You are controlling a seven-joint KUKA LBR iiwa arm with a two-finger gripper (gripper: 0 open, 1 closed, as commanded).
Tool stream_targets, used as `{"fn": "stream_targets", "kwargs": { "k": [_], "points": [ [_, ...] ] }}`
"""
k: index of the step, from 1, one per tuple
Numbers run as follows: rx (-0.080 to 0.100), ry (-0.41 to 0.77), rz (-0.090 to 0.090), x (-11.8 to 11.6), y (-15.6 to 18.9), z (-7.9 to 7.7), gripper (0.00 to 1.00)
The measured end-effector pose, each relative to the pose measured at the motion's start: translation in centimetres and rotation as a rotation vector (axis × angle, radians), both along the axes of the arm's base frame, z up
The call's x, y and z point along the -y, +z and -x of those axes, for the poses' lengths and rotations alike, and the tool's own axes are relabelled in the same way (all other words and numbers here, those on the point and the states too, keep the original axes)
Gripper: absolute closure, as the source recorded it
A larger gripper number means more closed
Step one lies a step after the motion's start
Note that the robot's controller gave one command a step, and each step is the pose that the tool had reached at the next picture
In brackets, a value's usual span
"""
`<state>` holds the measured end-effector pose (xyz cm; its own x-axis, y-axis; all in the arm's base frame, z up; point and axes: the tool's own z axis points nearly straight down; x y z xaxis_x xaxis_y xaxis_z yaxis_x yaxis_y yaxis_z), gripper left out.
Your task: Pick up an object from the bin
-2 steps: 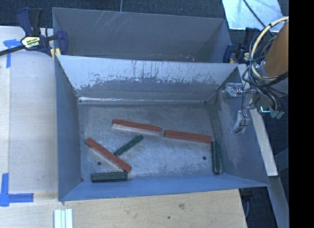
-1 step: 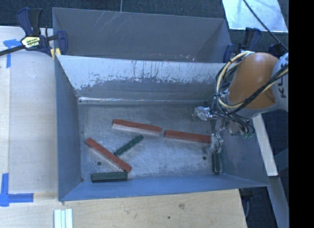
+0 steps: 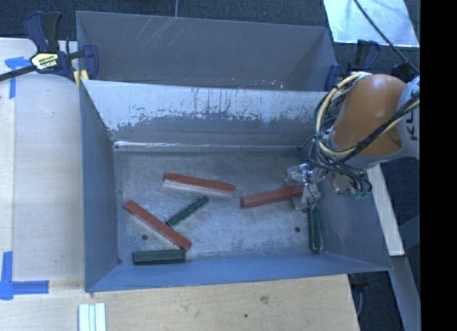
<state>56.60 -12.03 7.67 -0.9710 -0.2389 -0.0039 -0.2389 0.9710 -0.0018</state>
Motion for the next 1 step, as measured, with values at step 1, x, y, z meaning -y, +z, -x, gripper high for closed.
{"fn": "stream_targets", "kwargs": {
  "k": [1],
  "points": [
    [0.009, -0.020, 0.001, -2.82, 14.71, -1.49, 1.00]
  ]
}}
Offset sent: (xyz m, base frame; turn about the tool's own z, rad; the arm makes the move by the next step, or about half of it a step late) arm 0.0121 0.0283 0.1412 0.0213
